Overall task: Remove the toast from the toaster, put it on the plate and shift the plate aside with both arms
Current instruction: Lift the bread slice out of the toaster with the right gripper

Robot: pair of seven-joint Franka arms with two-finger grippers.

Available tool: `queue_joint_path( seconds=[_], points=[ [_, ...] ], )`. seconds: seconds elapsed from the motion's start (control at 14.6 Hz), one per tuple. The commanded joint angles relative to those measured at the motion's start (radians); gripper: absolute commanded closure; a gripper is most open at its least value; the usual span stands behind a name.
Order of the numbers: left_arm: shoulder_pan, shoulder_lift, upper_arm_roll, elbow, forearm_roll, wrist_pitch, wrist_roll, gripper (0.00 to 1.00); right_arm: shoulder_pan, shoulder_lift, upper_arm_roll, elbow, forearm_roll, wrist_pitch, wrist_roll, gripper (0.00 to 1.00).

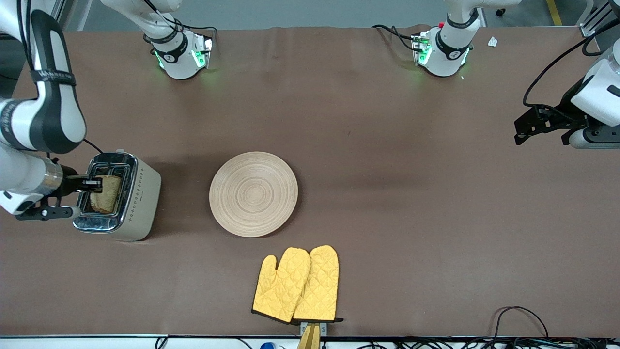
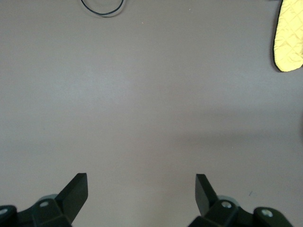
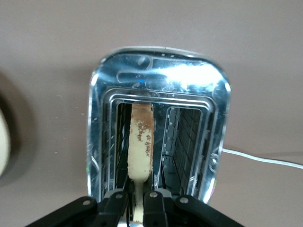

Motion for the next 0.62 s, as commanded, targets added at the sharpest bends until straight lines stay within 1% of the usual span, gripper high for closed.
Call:
queue_joint_path(
  seconds=[0.0, 0.14, 0.27, 0.34, 0.48, 0.55],
  points=[
    [-0.004, 0.011, -0.001, 0.022, 0.016, -0.012, 0.007, 0.00, -0.007, -0.108, 0.012, 0.041, 0.040, -0.098, 0.002, 1.00],
    [-0.004, 0.011, -0.001, 0.022, 0.016, -0.012, 0.004, 0.00, -0.004, -0.108, 0.014, 0.124, 0.045, -0.194, 0.021, 1.00],
    [-0.004, 0.011, -0.001, 0.022, 0.016, -0.012, 0.006, 0.00, -0.003, -0.110, 0.018, 0.143, 0.063, -0.230, 0.043, 1.00],
    [-0.002, 0.011, -0.001, 0.021, 0.016, -0.012, 0.007, 0.00, -0.003, -0.111, 0.020, 0.156, 0.103, -0.233, 0.051, 1.00],
    [-0.005, 0.011, -0.001, 0.022, 0.016, -0.012, 0.003, 0.00, -0.003, -0.110, 0.015, 0.167, 0.228, -0.258, 0.080, 1.00],
    [-0.004, 0.011, -0.001, 0.022, 0.016, -0.012, 0.004, 0.00, -0.001, -0.110, 0.015, 0.161, 0.246, -0.258, 0.086, 1.00]
  ],
)
